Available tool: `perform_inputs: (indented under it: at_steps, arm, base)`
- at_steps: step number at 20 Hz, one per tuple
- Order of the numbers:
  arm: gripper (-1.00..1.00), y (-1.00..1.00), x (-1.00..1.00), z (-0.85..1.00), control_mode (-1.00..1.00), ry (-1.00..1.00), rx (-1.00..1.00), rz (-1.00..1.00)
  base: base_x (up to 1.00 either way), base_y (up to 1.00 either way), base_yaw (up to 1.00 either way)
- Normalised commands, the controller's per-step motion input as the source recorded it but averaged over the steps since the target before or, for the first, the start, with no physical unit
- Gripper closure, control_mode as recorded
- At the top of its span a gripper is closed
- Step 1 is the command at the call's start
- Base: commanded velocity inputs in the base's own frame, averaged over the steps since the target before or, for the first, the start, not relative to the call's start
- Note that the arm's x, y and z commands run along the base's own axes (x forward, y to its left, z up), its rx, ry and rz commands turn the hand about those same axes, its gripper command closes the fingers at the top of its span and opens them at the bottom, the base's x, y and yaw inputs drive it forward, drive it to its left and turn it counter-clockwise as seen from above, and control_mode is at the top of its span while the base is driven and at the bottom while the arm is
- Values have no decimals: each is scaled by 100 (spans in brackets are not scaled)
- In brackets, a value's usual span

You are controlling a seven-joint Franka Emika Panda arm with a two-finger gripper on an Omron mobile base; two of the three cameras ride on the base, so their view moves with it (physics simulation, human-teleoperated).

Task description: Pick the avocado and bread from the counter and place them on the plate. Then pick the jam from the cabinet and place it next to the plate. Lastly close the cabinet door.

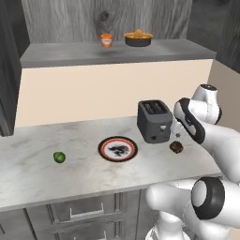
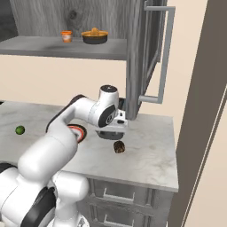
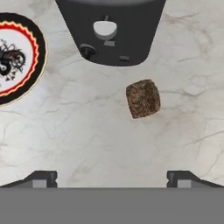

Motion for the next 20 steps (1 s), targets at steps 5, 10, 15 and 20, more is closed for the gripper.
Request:
perform_inputs:
  at_steps: [5, 10, 15, 20]
  arm:
    - [-100, -24, 16, -27, -100, 0, 0, 0]
    - [-100, -16, 20, -26, -100, 2, 0, 0]
    - [-100, -6, 17, -24, -100, 6, 0, 2]
    - [-100, 0, 6, -19, -100, 9, 0, 9]
  base:
    - [0, 0, 0]
    - [0, 0, 0]
    - [0, 0, 0]
    - [0, 0, 0]
